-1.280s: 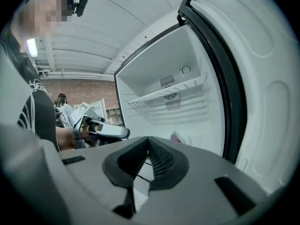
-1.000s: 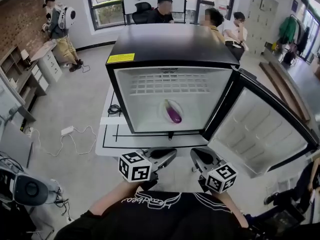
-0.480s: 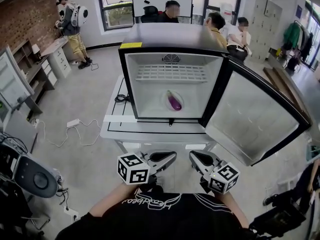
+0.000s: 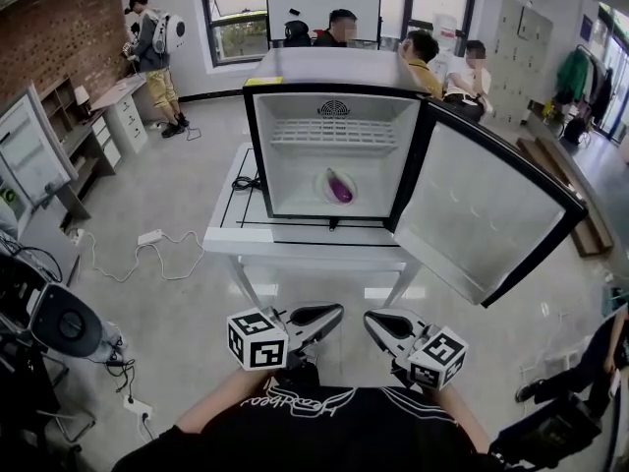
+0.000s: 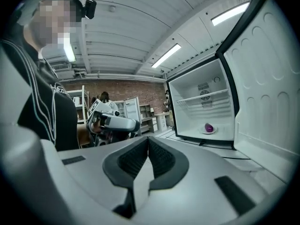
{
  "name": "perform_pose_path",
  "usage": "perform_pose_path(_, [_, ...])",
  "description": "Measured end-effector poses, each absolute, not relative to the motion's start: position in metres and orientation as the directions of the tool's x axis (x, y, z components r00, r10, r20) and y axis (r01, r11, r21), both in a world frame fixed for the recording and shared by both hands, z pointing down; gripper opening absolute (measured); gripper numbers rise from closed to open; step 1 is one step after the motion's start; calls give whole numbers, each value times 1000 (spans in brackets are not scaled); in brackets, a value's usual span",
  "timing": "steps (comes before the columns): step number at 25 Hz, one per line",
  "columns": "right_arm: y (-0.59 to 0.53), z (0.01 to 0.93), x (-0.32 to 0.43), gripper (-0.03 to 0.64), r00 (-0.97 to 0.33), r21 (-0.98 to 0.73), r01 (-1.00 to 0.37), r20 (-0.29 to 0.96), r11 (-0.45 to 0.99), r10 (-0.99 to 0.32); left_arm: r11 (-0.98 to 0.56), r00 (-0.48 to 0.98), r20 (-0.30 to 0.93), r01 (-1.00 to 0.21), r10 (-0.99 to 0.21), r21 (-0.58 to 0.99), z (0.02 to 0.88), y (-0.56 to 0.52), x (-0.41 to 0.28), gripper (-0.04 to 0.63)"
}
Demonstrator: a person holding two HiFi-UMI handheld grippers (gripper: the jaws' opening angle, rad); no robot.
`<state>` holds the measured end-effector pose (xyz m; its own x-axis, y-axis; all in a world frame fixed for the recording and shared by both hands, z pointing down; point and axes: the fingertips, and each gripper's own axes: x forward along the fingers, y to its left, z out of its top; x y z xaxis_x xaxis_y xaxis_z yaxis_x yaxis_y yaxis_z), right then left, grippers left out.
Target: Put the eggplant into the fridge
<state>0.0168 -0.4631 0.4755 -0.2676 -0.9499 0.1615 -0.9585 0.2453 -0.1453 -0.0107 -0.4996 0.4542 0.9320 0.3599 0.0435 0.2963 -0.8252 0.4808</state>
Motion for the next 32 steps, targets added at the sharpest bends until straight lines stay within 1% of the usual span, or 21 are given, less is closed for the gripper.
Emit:
perform_pose_path(4, [-438, 471, 4, 6, -262, -145, -960, 147, 241, -954, -836, 929, 51, 303, 365, 457, 455, -474, -28, 8])
perform_pose_path(8, [-421, 474, -2, 6, -248, -162, -961, 136, 225, -959, -825, 932, 39, 300, 361, 478, 457, -462, -42, 8])
perform_pose_path(13, [-406, 480, -11, 6, -244, -162, -961, 131, 222, -961, -845, 934, 59, 291, 353, 448, 461, -447, -53, 8])
perform_pose_path(19, [-394, 486, -10, 6, -224, -208, -958, 116, 197, -968, -841, 931, 64, 294, 360, 454, 468, -436, -55, 8])
perform_pose_path(22, [-388, 487, -14, 6, -218, -182, -964, 131, 193, -967, -838, 929, 66, 296, 365, 459, 470, -430, -57, 8])
perform_pose_path(26, [-385, 482, -18, 6, -216, -145, -969, 112, 199, -970, -840, 929, 62, 301, 366, 452, 469, -426, -59, 8])
perform_pose_path(32, [-383, 483, -20, 6, -222, -164, -965, 112, 202, -969, -843, 933, 53, 297, 357, 449, 468, -425, -63, 8])
